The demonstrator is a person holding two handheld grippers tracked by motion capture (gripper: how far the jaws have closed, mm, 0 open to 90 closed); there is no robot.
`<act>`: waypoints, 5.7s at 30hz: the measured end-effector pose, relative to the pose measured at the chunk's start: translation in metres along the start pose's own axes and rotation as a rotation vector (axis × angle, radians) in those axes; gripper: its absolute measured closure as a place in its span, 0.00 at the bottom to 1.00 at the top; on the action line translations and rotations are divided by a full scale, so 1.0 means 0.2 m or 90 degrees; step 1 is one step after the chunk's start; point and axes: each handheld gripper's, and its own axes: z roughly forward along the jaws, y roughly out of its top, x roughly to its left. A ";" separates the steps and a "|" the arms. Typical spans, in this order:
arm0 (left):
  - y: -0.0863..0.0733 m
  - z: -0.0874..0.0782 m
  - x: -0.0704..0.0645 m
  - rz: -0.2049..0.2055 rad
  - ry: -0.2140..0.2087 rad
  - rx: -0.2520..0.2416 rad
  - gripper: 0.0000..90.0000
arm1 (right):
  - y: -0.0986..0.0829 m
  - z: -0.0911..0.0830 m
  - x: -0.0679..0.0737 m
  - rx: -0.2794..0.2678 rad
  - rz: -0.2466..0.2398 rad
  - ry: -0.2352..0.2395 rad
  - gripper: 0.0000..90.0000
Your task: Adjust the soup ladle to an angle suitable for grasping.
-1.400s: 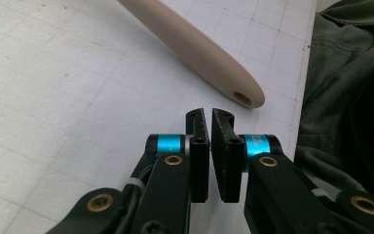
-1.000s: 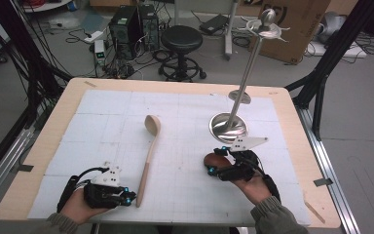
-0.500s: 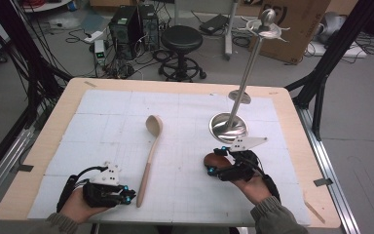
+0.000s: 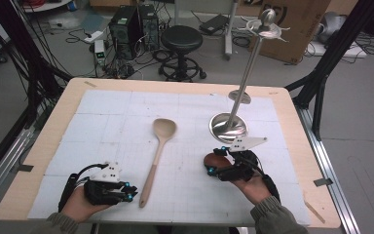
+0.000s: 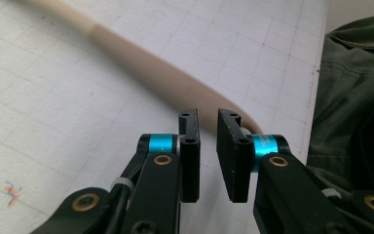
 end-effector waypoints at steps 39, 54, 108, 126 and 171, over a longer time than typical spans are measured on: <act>0.14 0.16 0.01 0.013 -0.016 0.002 0.94 | 0.00 0.01 0.00 0.002 0.002 0.003 0.33; 0.13 0.16 0.01 0.010 -0.013 0.002 0.93 | 0.00 0.01 0.00 0.007 -0.005 0.002 0.33; 0.15 0.20 -0.05 0.030 -0.010 0.023 0.91 | 0.00 0.01 0.01 0.003 -0.006 0.001 0.33; 0.12 0.12 -0.01 -0.001 0.012 -0.020 0.85 | 0.14 0.20 -0.08 -0.039 0.032 -0.017 0.44; 0.10 0.03 0.05 -0.038 0.043 -0.088 0.70 | 0.40 0.71 -0.33 0.111 0.072 -0.124 0.91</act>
